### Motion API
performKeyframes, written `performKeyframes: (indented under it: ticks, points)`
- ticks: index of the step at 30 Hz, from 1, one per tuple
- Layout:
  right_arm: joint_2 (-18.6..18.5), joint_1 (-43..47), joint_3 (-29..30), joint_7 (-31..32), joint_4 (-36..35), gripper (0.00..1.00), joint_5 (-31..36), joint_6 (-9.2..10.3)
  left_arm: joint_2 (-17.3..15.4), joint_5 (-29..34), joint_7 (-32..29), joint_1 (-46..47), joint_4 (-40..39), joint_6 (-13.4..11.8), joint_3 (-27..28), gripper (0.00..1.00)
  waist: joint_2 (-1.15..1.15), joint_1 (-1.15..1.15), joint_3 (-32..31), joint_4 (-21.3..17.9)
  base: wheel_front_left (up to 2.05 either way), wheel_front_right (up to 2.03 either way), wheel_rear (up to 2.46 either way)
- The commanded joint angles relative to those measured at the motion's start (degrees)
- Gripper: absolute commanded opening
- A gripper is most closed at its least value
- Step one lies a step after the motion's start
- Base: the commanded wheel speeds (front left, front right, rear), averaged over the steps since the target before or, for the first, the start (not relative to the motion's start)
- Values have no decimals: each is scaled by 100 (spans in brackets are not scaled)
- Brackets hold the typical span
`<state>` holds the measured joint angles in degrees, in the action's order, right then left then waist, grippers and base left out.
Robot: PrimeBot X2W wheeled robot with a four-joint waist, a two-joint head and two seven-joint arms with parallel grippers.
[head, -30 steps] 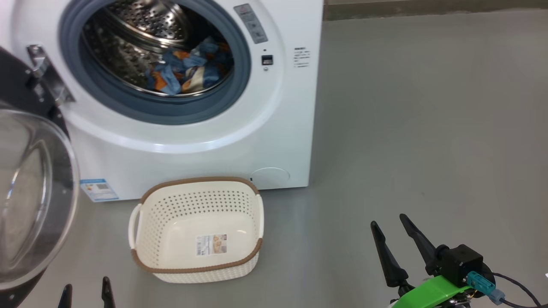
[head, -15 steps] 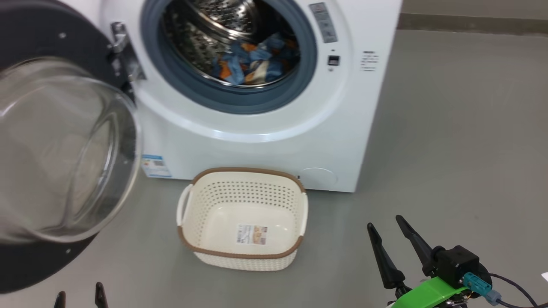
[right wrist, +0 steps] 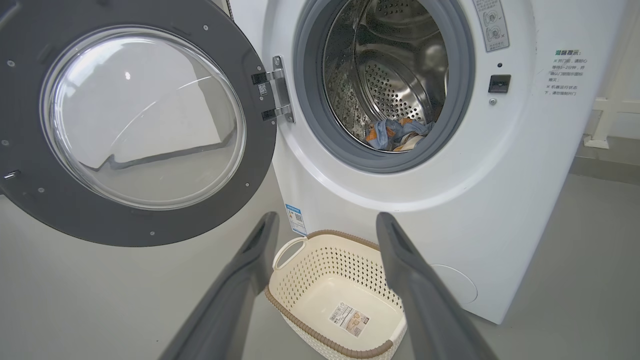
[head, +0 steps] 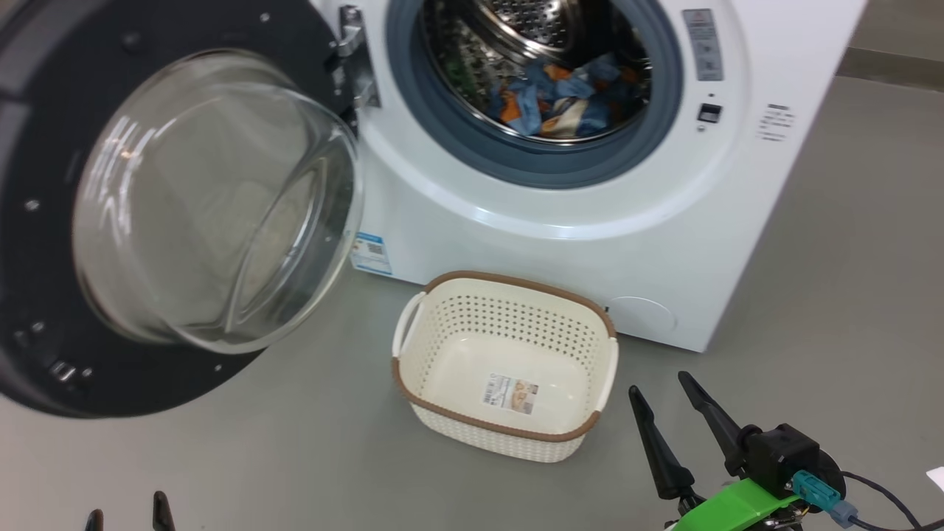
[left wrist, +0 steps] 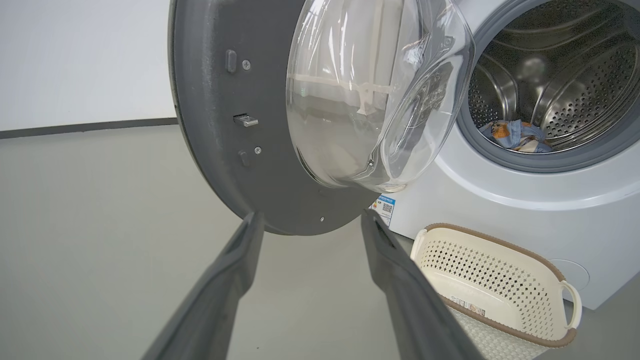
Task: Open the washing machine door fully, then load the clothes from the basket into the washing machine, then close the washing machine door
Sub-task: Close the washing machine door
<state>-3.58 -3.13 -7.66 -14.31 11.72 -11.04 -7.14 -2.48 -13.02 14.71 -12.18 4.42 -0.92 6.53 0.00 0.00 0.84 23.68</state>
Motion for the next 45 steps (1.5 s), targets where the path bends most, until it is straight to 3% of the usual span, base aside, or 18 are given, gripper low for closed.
performKeyframes:
  ticks: [1, 9, 25, 26, 27, 28, 29, 36, 45]
  points:
    - [33, -44, -154, -69, -156, 100, 69, -35, -40, -28, 29, 183, -106, -38, 198, 100, 0, 0, 68, 311, 0, 0, 0]
    - [25, -54, -133, -69, -169, 100, 162, -35, -40, -82, 29, 175, -110, -110, 168, 100, 0, 0, 121, 619, 0, 0, 0]
    - [-109, -256, -339, -69, -76, 100, 127, -35, -40, -228, 29, 101, -297, -312, 167, 100, 0, 0, 260, 683, 0, 0, 0]
    - [-116, -261, -347, -69, -71, 100, 121, -35, -40, -228, 29, 97, -302, -318, 165, 92, 0, 0, 259, 683, 0, 0, 0]
    - [-121, -264, -353, -69, -66, 100, 114, -35, -40, -229, 29, 90, -297, -316, 158, 38, 0, 0, 257, 681, 0, 0, 0]
    - [-125, -265, -356, -69, -61, 100, 107, -35, -40, -222, 29, 86, -293, -307, 149, 5, 0, 0, 254, 679, 0, 0, 0]
    - [-129, -265, -358, -69, -57, 100, 100, -35, -40, -209, 29, 78, -279, -290, 135, 0, 0, 0, 252, 677, 0, 0, 0]
    - [-126, -230, -337, -69, -57, 100, 71, -35, -40, -339, 29, 135, -217, -157, 210, 0, 0, 0, 221, 663, 0, 0, 0]
    - [-93, -147, -272, -69, -51, 100, 3, -35, -40, -871, 29, 358, -207, 182, 853, 0, 0, 0, 188, 638, 0, 0, 0]
